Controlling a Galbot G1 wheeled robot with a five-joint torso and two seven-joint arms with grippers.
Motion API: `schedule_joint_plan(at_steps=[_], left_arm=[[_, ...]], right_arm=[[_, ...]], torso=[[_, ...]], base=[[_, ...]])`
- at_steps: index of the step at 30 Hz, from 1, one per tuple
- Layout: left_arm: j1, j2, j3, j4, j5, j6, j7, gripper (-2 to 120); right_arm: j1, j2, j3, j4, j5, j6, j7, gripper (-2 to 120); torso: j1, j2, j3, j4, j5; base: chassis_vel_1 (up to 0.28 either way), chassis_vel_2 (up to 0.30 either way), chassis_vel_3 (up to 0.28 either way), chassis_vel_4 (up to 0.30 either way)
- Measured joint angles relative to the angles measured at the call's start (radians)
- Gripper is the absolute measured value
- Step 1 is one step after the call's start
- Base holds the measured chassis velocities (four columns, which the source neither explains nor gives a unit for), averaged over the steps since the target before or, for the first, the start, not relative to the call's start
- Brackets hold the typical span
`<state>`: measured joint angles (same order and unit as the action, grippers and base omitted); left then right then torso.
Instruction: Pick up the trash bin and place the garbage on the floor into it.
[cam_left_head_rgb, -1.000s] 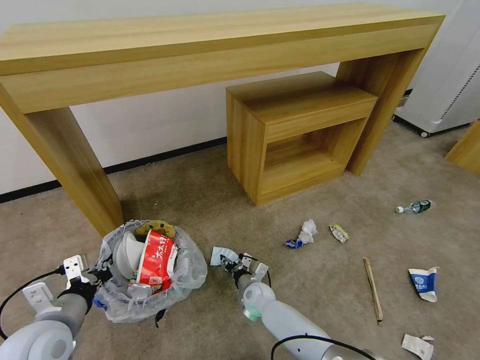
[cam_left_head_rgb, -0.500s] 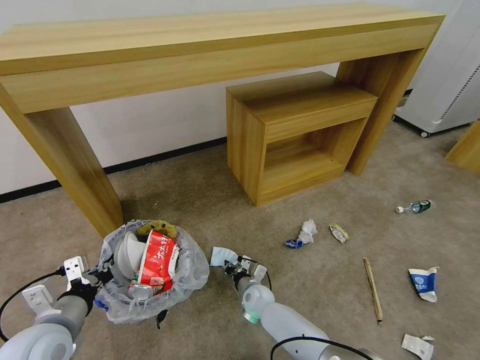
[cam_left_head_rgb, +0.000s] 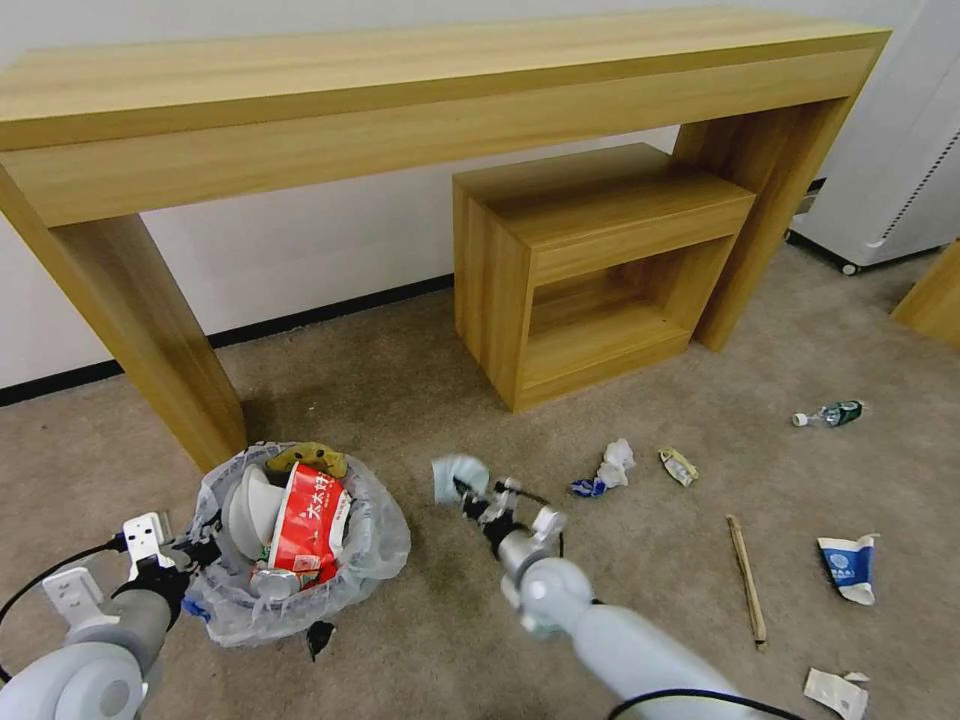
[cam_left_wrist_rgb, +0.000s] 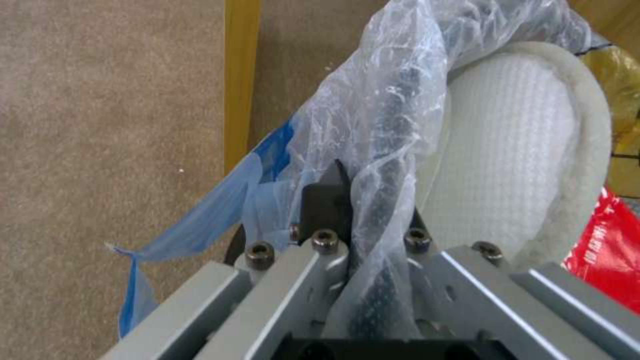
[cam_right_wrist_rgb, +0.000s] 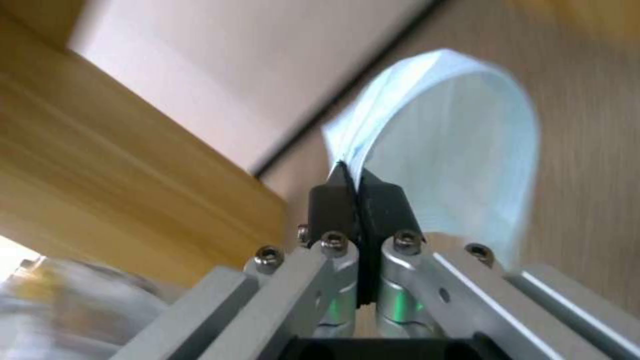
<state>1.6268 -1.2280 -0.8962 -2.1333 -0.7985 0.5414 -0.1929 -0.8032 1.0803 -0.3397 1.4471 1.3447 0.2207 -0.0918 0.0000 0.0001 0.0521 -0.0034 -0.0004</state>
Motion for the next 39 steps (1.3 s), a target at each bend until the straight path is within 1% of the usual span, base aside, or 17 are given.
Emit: schedule_joint_plan(at_steps=[2, 3, 4, 6, 12, 15, 19, 20, 22, 23, 27, 28, 30, 31, 32, 34, 39], left_arm=[[-0.003, -0.002, 0.003, 0.003, 0.001, 0.0, 0.002, 1], [-0.003, -0.003, 0.004, 0.004, 0.002, -0.001, 0.003, 1], [-0.003, -0.003, 0.004, 0.004, 0.002, -0.001, 0.003, 1], [-0.002, -0.007, 0.004, 0.004, 0.005, -0.003, 0.004, 1], [0.001, -0.01, 0.004, 0.001, 0.006, -0.005, 0.006, 1], [0.002, -0.011, 0.003, -0.004, 0.006, -0.005, 0.007, 1], [0.0, -0.012, 0.003, -0.007, 0.006, -0.005, 0.007, 1], [-0.001, -0.012, 0.003, -0.01, 0.006, -0.005, 0.007, 1], [-0.005, -0.014, 0.004, -0.019, 0.004, -0.002, 0.005, 1], [-0.005, -0.014, 0.004, -0.019, 0.004, -0.002, 0.005, 1], [-0.004, -0.02, 0.007, -0.04, 0.002, 0.003, 0.003, 1], [-0.004, -0.02, 0.007, -0.04, 0.002, 0.003, 0.003, 1], [-0.002, -0.02, 0.005, -0.052, -0.002, 0.004, 0.002, 1], [-0.002, -0.02, 0.005, -0.052, -0.002, 0.004, 0.002, 1], [0.0, -0.019, 0.002, -0.065, -0.006, 0.004, 0.002, 1], [0.002, -0.021, 0.001, -0.078, -0.008, 0.006, 0.002, 1], [0.004, -0.029, 0.005, -0.09, -0.007, 0.007, 0.002, 1]], right_arm=[[0.016, -0.075, 0.014, 0.076, 0.017, 0.03, -0.091, 0], [0.025, -0.096, 0.018, 0.101, 0.022, 0.042, -0.13, 0], [0.025, -0.096, 0.018, 0.101, 0.022, 0.042, -0.13, 0], [0.045, -0.132, 0.02, 0.161, 0.028, 0.06, -0.214, 0], [0.066, -0.157, 0.003, 0.222, 0.026, 0.067, -0.283, 0], [0.092, -0.176, -0.03, 0.278, 0.015, 0.066, -0.325, 0], [0.108, -0.184, -0.053, 0.297, 0.015, 0.063, -0.34, 0], [0.121, -0.19, -0.068, 0.309, 0.015, 0.06, -0.349, 0], [0.178, -0.204, -0.15, 0.339, 0.025, 0.05, -0.387, 0], [0.178, -0.204, -0.15, 0.339, 0.025, 0.05, -0.387, 0], [0.296, -0.201, -0.322, 0.35, 0.054, 0.038, -0.408, 0], [0.296, -0.201, -0.322, 0.35, 0.054, 0.038, -0.408, 0], [0.343, -0.183, -0.39, 0.337, 0.079, 0.029, -0.379, 0], [0.343, -0.183, -0.39, 0.337, 0.079, 0.029, -0.379, 0], [0.389, -0.163, -0.45, 0.311, 0.096, 0.028, -0.344, 0], [0.443, -0.137, -0.519, 0.275, 0.114, 0.026, -0.317, 0], [0.503, -0.094, -0.596, 0.229, 0.132, 0.017, -0.281, 0]], torso=[[0.0, 0.0, 0.0, 0.0, 0.0008], [0.0, 0.0, 0.0, 0.0002, 0.0006], [0.0, 0.0, 0.0, 0.0002, 0.0006], [0.0, 0.0, 0.0, 0.001, 0.0007], [0.0, 0.0, 0.0, 0.0008, 0.0007], [0.0, 0.0, 0.0, 0.0006, 0.0006], [0.0, 0.0, 0.0, 0.0007, 0.0006], [0.0, 0.0, 0.0, 0.0007, 0.0006], [0.0, 0.0, 0.0, 0.0006, 0.0004], [0.0, 0.0, 0.0, 0.0006, 0.0004], [0.0, 0.0, 0.0, 0.0007, 0.0004], [0.0, 0.0, 0.0, 0.0007, 0.0004], [0.0, 0.0, 0.0, 0.0006, 0.0004], [0.0, 0.0, 0.0, 0.0006, 0.0004], [0.0, 0.0, 0.0, 0.0007, 0.0003], [0.0, 0.0, 0.0, 0.0006, 0.0005], [0.0, 0.0, 0.0, 0.0007, 0.0003]], base=[[0.0, 0.0, 0.0, 0.0], [0.0, 0.0, 0.0, 0.0], [0.0, 0.0, 0.0, 0.0], [0.0, 0.0, 0.0, 0.0], [0.0, 0.0, 0.0, 0.0], [0.0, 0.0, 0.0, 0.0], [0.0, 0.0, 0.0, 0.0], [0.0, 0.0, 0.0, 0.0], [0.0, 0.0, 0.0, 0.0], [0.0, 0.0, 0.0, 0.0], [0.0, 0.0, 0.0, 0.0], [0.0, 0.0, 0.0, 0.0], [0.0, 0.0, 0.0, 0.0], [0.0, 0.0, 0.0, 0.0], [0.0, 0.0, 0.0, 0.0], [0.0, 0.0, 0.0, 0.0], [0.0, 0.0, 0.0, 0.0]])
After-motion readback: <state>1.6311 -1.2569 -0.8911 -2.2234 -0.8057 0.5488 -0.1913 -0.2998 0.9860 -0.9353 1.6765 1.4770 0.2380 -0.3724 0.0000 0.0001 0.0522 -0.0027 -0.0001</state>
